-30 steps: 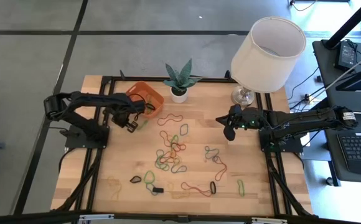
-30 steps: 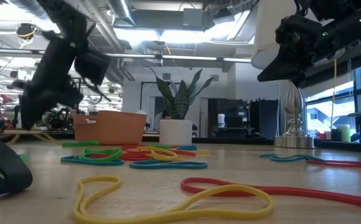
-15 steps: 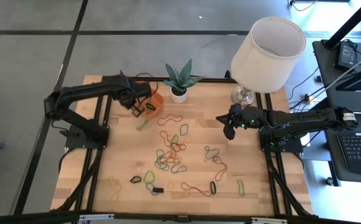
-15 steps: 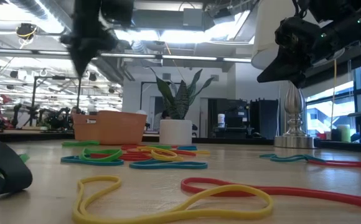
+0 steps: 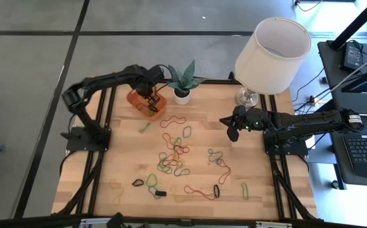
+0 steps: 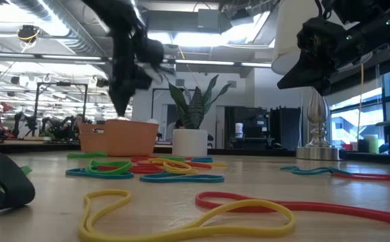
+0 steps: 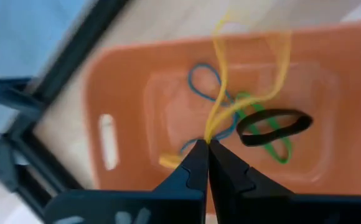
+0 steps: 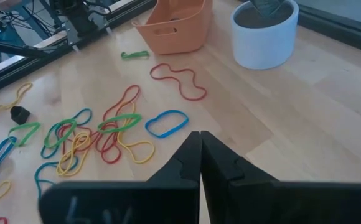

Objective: Pick and place rubber bands into bin
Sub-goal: Put the yellow rubber band into the orange bin, then put the blue rubber band into the orange bin

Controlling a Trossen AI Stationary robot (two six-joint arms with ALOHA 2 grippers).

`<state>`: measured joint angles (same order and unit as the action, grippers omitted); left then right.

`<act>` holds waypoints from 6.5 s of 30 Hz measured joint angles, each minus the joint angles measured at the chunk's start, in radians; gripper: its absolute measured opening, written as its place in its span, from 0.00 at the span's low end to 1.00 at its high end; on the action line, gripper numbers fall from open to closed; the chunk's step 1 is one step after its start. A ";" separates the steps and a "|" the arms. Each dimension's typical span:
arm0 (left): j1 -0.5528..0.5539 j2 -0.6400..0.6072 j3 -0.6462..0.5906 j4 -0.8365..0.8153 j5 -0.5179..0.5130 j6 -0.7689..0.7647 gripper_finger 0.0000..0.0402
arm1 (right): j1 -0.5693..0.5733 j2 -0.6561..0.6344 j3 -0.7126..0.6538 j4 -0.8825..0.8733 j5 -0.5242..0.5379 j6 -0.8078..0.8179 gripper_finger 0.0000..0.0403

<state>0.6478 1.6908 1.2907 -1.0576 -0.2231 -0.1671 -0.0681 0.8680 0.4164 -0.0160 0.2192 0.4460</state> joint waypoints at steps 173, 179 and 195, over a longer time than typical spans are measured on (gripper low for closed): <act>-0.881 -0.726 -0.708 0.508 -0.074 -0.345 0.01 | -0.166 1.260 1.316 0.172 -0.152 -0.512 0.03; -0.881 -0.726 -0.708 0.508 -0.075 -0.348 0.01 | -0.166 1.336 1.380 0.235 -0.217 -0.535 0.03; -0.881 -0.726 -0.708 0.506 -0.075 -0.370 0.01 | -0.187 1.522 1.815 -0.141 -0.214 -0.533 0.04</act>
<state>-0.2337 0.9646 0.5823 -0.5520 -0.2985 -0.5373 -0.2552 2.3898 2.2312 -0.1567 0.0055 -0.0871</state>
